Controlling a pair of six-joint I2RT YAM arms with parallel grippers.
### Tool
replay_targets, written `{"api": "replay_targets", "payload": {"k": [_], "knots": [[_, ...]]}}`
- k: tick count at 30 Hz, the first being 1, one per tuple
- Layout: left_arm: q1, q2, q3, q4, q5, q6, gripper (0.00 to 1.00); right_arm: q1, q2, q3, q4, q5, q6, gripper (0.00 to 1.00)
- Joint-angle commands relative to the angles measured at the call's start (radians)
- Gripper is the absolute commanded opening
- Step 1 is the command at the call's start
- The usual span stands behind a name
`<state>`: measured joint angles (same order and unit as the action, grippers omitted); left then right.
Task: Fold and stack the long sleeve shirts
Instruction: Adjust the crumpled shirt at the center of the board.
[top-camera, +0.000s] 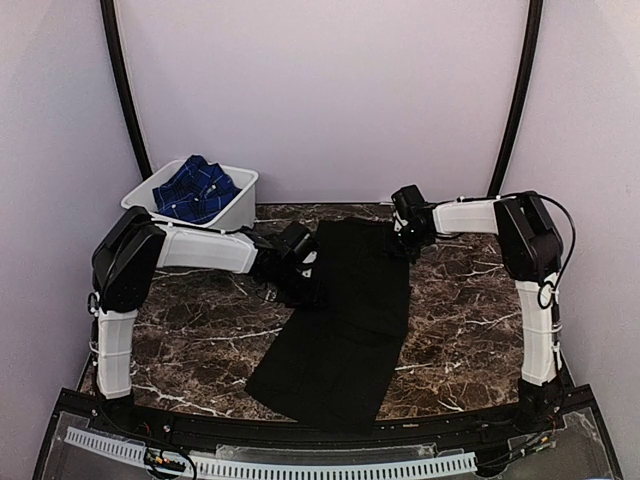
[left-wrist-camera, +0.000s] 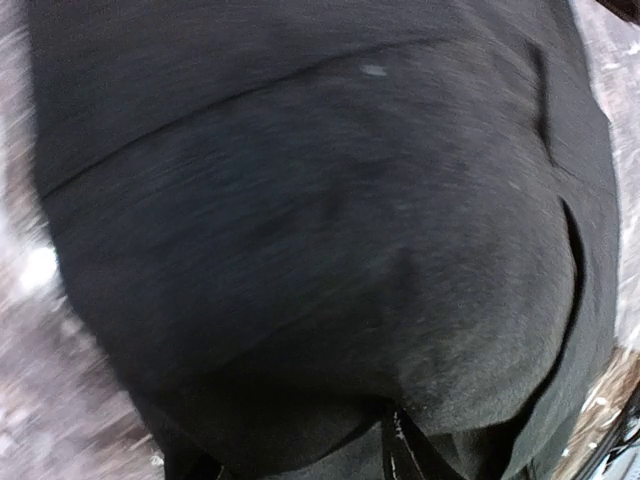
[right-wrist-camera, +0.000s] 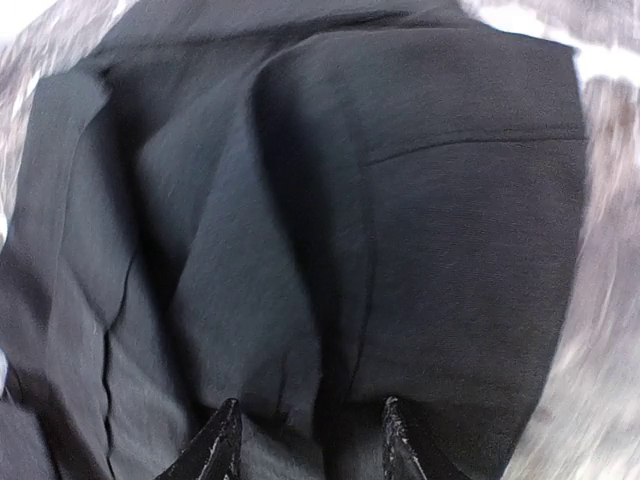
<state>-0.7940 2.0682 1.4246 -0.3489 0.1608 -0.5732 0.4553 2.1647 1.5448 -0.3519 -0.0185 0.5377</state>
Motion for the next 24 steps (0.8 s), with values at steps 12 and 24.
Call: {"api": "replay_targets", "payload": {"k": [12,24], "knots": [[-0.051,-0.052,0.127,-0.07,-0.123,-0.1,0.52,-0.023,-0.034,0.199,-0.189,0.143,-0.164,0.66],[-0.005,0.011,0.253,-0.066,-0.173,-0.032,0.62,0.11,-0.209,-0.062,-0.082,0.023,-0.157,0.7]]}}
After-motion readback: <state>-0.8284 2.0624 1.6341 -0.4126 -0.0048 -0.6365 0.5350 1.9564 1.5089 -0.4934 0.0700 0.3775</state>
